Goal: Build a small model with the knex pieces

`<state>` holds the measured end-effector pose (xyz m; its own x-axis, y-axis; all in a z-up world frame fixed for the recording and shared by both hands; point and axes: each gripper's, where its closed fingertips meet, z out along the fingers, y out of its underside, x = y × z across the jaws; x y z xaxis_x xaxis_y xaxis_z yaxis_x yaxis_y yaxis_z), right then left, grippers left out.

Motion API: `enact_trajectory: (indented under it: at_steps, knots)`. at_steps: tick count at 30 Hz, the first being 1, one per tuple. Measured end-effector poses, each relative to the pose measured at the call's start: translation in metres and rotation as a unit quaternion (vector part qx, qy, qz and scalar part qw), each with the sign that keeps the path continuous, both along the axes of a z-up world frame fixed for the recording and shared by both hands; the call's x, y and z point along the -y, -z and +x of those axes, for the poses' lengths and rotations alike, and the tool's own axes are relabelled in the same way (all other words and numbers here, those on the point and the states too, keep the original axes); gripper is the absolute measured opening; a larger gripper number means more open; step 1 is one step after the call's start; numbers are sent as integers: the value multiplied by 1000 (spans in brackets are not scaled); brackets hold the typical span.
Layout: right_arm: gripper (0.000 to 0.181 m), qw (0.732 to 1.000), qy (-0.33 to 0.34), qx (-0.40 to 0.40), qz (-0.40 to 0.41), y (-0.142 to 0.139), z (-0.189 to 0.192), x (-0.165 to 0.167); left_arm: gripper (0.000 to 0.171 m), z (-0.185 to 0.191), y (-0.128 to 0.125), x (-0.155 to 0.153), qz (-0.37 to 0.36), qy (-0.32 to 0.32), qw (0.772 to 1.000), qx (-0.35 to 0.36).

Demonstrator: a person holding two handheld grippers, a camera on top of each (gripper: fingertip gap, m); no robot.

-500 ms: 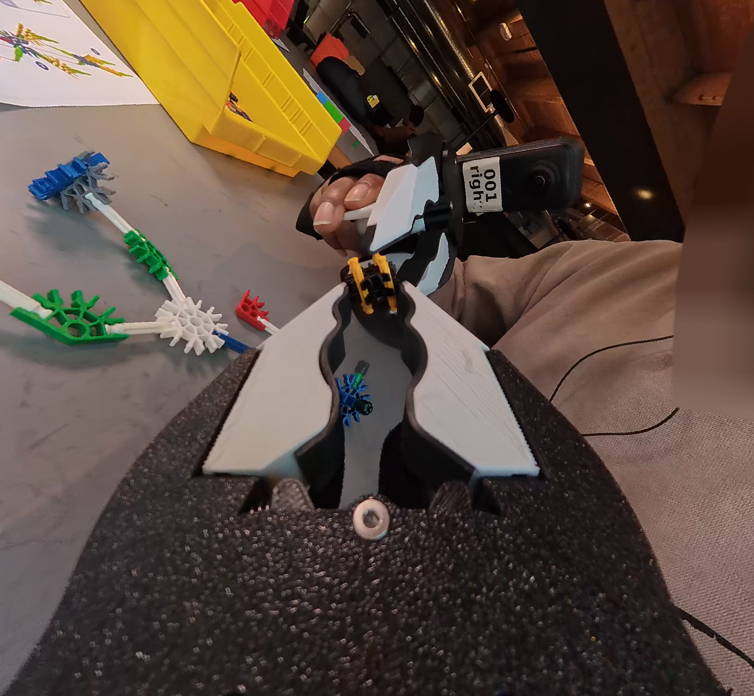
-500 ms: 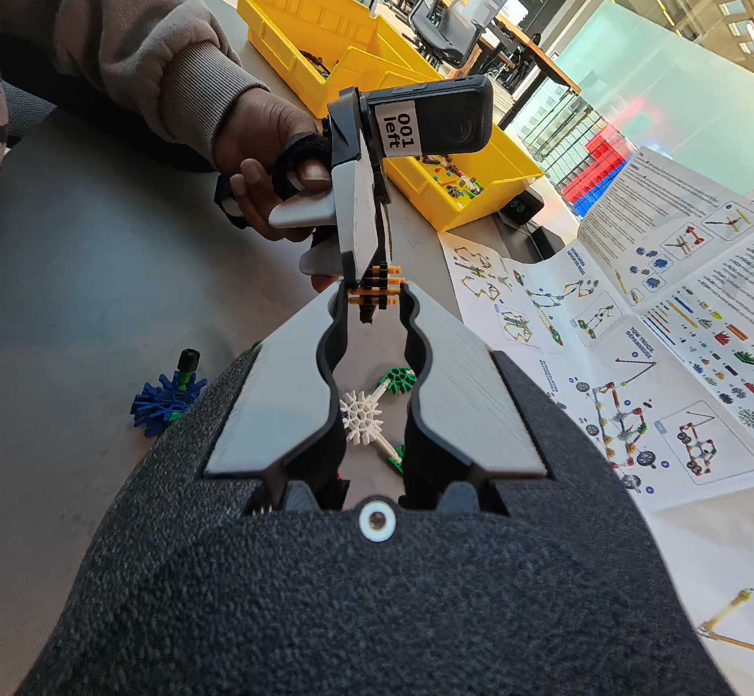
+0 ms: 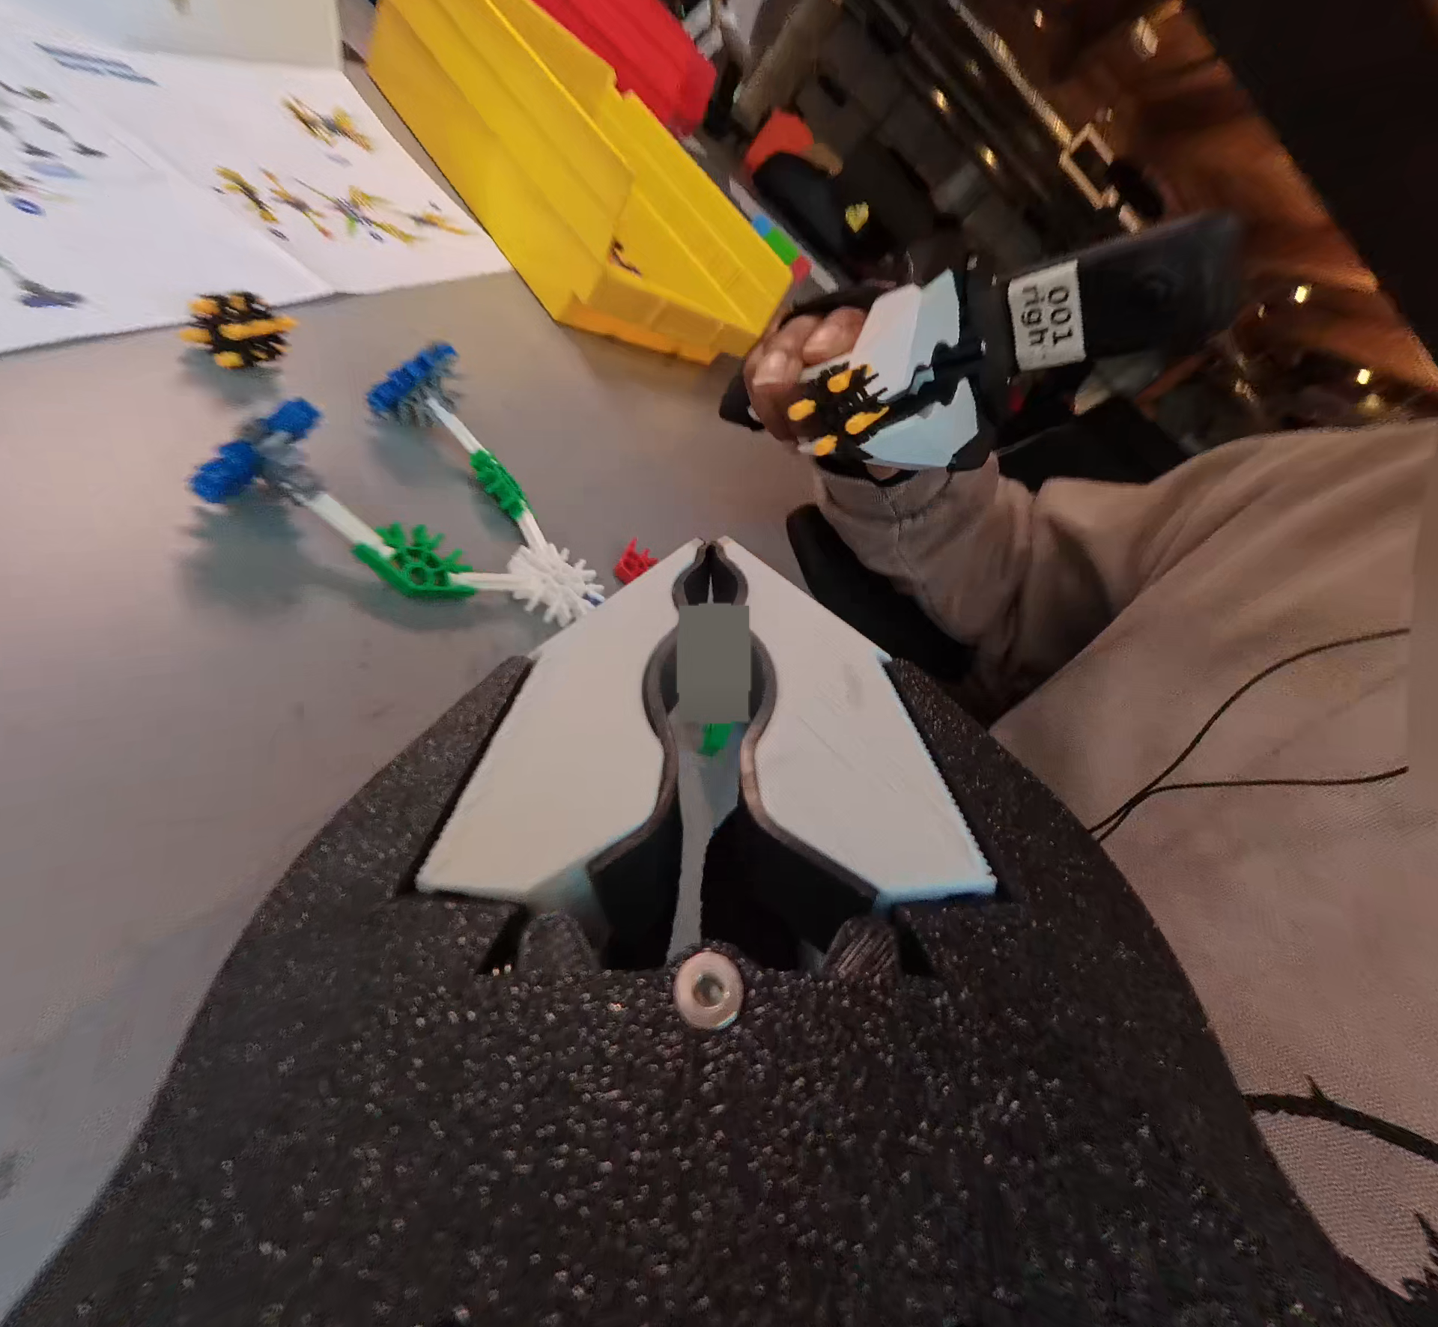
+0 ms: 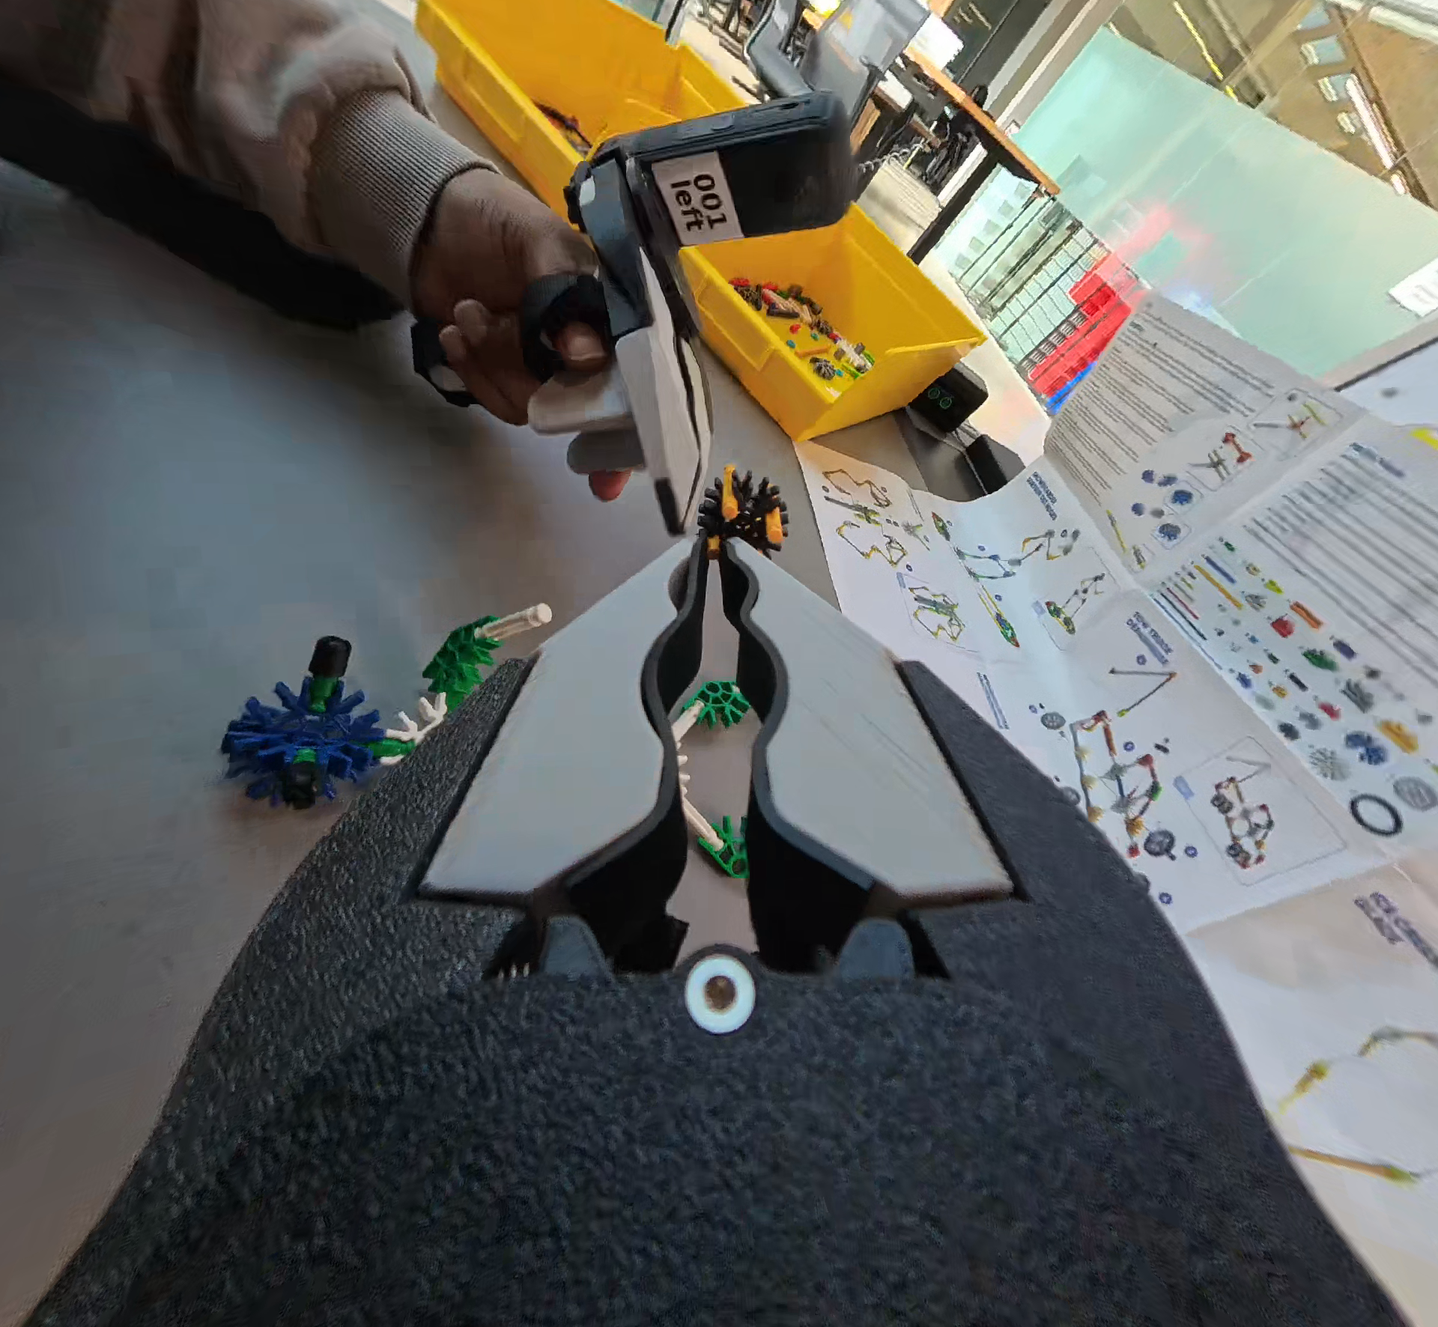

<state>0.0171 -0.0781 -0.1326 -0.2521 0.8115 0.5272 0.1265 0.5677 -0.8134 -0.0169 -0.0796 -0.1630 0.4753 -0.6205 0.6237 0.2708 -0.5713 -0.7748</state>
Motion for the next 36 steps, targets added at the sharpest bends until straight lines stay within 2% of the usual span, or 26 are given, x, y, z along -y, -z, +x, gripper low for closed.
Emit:
enact_trajectory:
  at_steps: [2, 5, 6, 8, 9, 13, 19, 24, 26, 28, 32, 36]
  knots:
    - [2, 1000, -14, 0, -7, 3, -13, 10, 0, 27, 7, 0, 9, 24, 999, -48]
    - [2, 999, -2, -11, -37, -1, -7, -5, 0, 16, 1, -8, 22, 13, 998, -57]
    - [2, 999, 0, -14, -44, 1, -5, -8, 0, 14, 0, -8, 19, 17, 999, -37]
    - [2, 998, 1, -23, -50, 3, -3, -7, 20, 19, -7, -3, 21, 32, 999, 18]
    - [2, 998, 3, -31, -48, 2, -3, -6, 25, 22, -12, -1, 29, 39, 998, 31]
    - [2, 998, 1, -47, -49, -1, -6, -1, 32, 28, -31, 1, 61, 39, 995, 72]
    - [2, 997, -5, -44, -60, 3, -11, 5, 23, 26, -31, 3, 62, 32, 996, 63]
    - [2, 997, -10, -27, -74, 6, -7, 3, 17, 14, -30, 4, 103, 3, 995, -12]
    - [2, 997, -19, -20, -77, 9, -7, 7, 15, 16, -28, 7, 115, 8, 993, -36]
    - [2, 996, -31, -7, -83, 12, -7, 11, 6, 19, -28, 11, 127, 17, 991, -48]
    - [2, 995, -42, 7, -93, 17, -5, 14, 3, 23, -25, 16, 128, 36, 989, -59]
    - [2, 990, -58, 22, -124, 19, -2, 14, 2, 24, -18, 19, 137, 50, 983, -111]
